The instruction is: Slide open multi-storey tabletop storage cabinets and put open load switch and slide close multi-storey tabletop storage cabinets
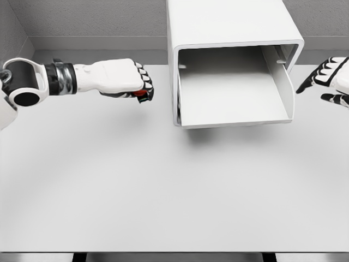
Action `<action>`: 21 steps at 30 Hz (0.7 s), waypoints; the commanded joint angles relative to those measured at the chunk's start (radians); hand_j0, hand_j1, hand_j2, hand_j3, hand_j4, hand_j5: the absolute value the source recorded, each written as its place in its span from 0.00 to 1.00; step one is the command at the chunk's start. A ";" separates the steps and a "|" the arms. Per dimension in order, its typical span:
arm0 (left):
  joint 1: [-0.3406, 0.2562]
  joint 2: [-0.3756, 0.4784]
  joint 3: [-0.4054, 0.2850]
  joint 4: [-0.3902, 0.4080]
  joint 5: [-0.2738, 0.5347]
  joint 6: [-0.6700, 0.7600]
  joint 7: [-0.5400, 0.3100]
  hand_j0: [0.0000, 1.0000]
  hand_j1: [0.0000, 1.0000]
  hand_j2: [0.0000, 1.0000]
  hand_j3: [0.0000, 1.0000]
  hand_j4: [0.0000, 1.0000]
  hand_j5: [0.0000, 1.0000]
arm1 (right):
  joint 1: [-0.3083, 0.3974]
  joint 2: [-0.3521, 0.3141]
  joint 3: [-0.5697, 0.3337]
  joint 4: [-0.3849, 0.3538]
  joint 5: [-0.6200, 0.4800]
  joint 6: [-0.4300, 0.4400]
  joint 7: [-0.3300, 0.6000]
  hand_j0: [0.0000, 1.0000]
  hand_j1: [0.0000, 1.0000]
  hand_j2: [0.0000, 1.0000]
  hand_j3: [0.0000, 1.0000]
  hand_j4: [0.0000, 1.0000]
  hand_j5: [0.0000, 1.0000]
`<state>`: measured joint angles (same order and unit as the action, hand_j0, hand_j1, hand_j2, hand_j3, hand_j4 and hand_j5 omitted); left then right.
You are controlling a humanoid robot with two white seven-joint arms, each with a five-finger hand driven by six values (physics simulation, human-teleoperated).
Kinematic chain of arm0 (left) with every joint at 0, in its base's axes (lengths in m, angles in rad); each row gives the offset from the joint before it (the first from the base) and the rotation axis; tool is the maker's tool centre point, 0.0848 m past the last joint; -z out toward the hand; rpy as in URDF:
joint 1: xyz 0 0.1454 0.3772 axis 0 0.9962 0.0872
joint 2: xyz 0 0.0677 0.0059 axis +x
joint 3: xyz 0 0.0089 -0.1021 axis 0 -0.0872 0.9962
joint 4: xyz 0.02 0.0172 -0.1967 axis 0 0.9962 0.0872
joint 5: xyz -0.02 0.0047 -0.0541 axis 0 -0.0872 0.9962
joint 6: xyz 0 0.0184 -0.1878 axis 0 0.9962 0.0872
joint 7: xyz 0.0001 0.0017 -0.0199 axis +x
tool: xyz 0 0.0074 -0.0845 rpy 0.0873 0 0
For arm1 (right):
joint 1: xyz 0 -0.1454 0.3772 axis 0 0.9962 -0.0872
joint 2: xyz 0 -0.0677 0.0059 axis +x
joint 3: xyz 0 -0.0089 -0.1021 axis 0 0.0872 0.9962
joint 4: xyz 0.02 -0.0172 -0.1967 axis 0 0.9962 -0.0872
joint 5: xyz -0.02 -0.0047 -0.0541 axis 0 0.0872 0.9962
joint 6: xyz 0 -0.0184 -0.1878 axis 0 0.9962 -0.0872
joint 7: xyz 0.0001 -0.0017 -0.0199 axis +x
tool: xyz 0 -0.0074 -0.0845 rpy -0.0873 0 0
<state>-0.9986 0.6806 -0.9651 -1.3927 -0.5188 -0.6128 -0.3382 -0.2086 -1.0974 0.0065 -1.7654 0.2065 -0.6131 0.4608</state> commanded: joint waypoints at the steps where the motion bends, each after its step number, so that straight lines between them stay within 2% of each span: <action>1: 0.000 0.008 0.002 -0.022 0.010 0.002 0.001 0.54 0.54 0.54 0.54 0.54 0.54 | -0.002 -0.021 0.030 0.000 -0.006 0.002 -0.001 0.53 0.53 0.53 0.53 0.53 0.53; 4: 0.008 0.027 0.002 -0.072 0.017 0.002 0.001 0.54 0.54 0.54 0.54 0.54 0.54 | -0.066 -0.055 0.116 0.000 -0.006 0.002 -0.002 0.53 0.53 0.53 0.53 0.53 0.53; 6: 0.017 0.047 0.002 -0.117 0.028 0.002 0.001 0.54 0.54 0.54 0.54 0.54 0.54 | -0.144 -0.113 0.216 0.003 -0.042 0.002 -0.002 0.53 0.53 0.53 0.53 0.53 0.53; 9: 0.025 0.063 0.002 -0.127 0.029 0.002 0.001 0.54 0.54 0.54 0.54 0.54 0.54 | -0.201 -0.150 0.286 0.004 -0.044 0.002 -0.007 0.53 0.53 0.53 0.53 0.53 0.53; 15: 0.025 0.065 0.005 -0.140 0.033 0.002 0.001 0.55 0.55 0.55 0.55 0.55 0.55 | -0.235 -0.202 0.322 0.011 -0.041 0.002 -0.005 0.53 0.53 0.53 0.53 0.53 0.53; 18: 0.021 0.091 0.005 -0.170 0.068 0.002 0.001 0.55 0.55 0.55 0.55 0.55 0.55 | -0.302 -0.245 0.420 0.031 -0.035 0.002 -0.002 0.53 0.53 0.53 0.53 0.53 0.53; 21: 0.021 0.116 0.005 -0.210 0.082 0.002 0.001 0.55 0.55 0.55 0.55 0.55 0.55 | -0.319 -0.291 0.455 0.024 -0.033 0.002 -0.002 0.53 0.53 0.53 0.53 0.53 0.53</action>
<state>-0.9771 0.7783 -0.9622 -1.5754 -0.4542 -0.6127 -0.3380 -0.5277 -1.3525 0.4273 -1.7418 0.1771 -0.6131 0.4591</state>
